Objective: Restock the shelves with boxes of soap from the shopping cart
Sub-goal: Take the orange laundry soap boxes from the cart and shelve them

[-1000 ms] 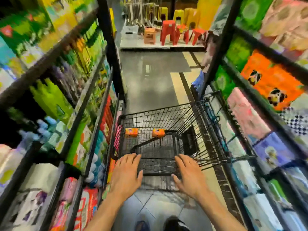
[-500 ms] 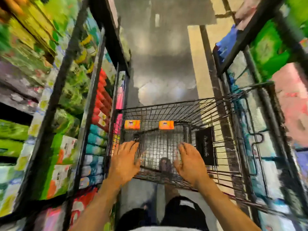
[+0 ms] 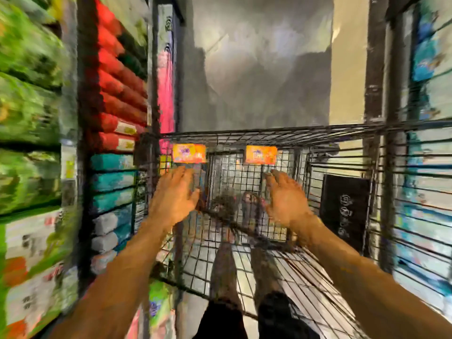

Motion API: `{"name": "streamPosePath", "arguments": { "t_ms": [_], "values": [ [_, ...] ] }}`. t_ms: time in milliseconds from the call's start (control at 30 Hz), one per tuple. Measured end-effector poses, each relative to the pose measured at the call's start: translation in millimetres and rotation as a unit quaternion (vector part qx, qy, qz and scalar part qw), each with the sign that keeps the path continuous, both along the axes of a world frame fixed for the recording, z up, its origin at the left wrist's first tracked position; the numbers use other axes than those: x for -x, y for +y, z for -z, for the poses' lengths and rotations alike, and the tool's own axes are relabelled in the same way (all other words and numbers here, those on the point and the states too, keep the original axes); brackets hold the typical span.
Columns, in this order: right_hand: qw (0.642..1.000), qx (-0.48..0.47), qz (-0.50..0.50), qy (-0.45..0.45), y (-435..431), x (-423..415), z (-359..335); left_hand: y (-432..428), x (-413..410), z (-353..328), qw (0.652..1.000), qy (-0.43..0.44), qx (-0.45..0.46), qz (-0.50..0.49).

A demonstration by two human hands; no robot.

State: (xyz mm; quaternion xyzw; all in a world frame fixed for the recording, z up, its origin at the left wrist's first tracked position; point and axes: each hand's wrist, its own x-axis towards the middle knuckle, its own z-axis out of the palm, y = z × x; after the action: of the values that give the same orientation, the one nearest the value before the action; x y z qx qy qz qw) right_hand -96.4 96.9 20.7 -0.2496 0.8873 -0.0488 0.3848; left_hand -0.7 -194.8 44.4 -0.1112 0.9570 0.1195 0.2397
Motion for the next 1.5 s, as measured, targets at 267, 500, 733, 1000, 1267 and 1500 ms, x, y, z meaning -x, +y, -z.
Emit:
{"name": "streamPosePath", "arguments": {
  "t_ms": [267, 500, 733, 1000, 1267, 1500],
  "values": [
    [0.999, 0.001, 0.015, 0.034, -33.4, 46.4, 106.9, -35.6, 37.6, 121.9, 0.999, 0.001, 0.026, 0.021],
    [0.995, -0.022, 0.035, 0.091, -34.0, 48.0, 146.9, -36.0, 39.6, 150.6, 0.996, 0.043, 0.079, 0.014],
    [0.991, 0.038, 0.071, 0.104, -34.0, 49.3, 143.9, -32.7, 42.7, 152.7, 0.995, 0.023, 0.099, 0.000],
    [0.990, 0.056, 0.130, -0.028, -9.1, 13.4, 81.2, -19.8, 9.9, 90.1, 0.984, 0.026, -0.129, -0.117],
    [0.879, 0.187, 0.419, -0.129, 25.9, -56.2, -58.3, 18.4, -65.5, -40.1, 0.894, 0.032, -0.328, -0.305],
    [0.826, 0.284, 0.459, -0.162, 44.6, -104.8, -162.5, 65.4, -141.9, -139.2, 0.764, 0.095, -0.444, -0.459]
  ]
}}
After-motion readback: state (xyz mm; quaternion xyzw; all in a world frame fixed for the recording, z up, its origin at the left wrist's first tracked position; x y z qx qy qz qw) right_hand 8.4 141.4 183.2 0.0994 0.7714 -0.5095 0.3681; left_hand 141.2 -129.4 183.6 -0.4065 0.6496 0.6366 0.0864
